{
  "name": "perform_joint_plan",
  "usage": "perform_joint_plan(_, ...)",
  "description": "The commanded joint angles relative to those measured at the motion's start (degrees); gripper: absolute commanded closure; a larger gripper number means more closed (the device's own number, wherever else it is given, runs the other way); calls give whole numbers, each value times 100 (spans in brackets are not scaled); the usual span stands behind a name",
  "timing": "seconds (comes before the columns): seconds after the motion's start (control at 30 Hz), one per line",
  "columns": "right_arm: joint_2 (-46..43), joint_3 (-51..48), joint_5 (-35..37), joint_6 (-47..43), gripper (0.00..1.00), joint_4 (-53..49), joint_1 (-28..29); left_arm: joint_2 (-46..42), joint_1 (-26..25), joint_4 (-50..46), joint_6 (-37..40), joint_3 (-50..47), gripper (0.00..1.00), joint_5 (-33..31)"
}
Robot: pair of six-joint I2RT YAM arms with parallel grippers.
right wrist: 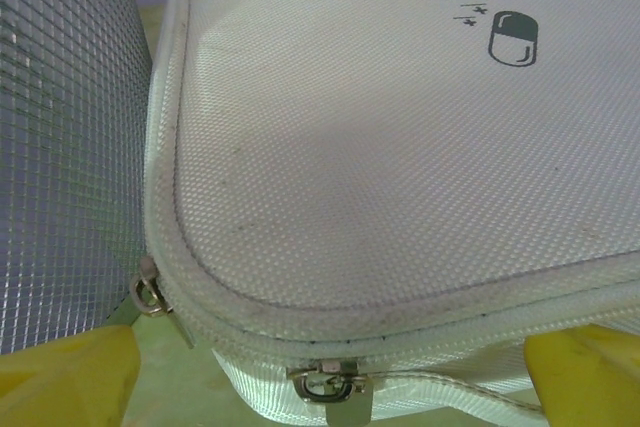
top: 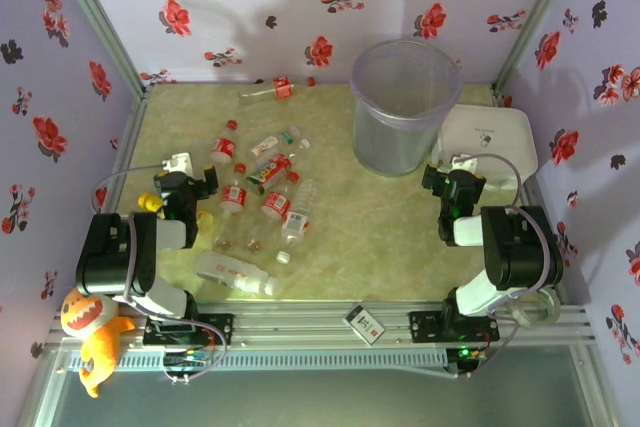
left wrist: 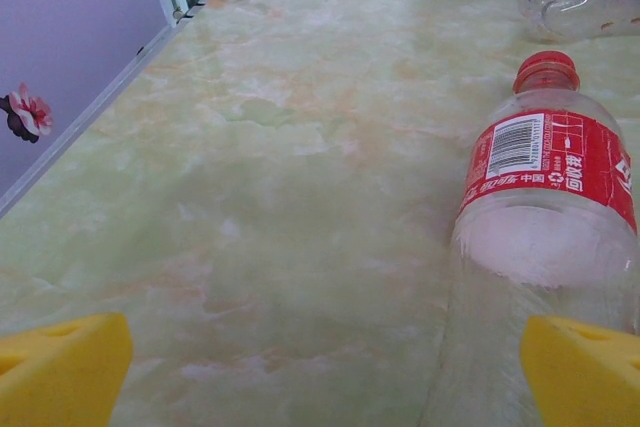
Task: Put the plastic bottles in the bin
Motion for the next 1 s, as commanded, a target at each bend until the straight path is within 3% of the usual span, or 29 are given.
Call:
perform_joint_plan(0.0,-206,279,-283,69,1,-387,-40,-361,41,-391,71,164,0,63)
perform_joint_plan(0.1,-794,767,71,268,1,-1872,-40,-1211,36,-1337,-25,328,0,-193)
perform_joint_plan(0.23,-1434,1679,400,761,1,-4367,-49,-2096,33,-4007,-664,1421,0,-395)
perform_joint_plan(0.33,-1972,1771,284,1246,1,-5356,-46,-2059,14,-5591,-875,2298,0,-142)
perform_joint_plan(0.43,-2582,1629,49,1689,1,-6030,-44,-1570,-12,-6788,-786,3012,0,635)
perform_joint_plan(0.63,-3695,1660,-802,1844,1,-7498,-40,-735,-282,-7242,-527,3506,0,1374)
perform_joint_plan(0.77,-4407,1842,-1380,1863,1,-8274,-39,-19,-406,-7649,-245,3915,0,1436)
perform_joint_plan(0.97,-4663,2285,-2184,2062,1,-9068,-22,493,-592,-7710,-308,4020,5,1326)
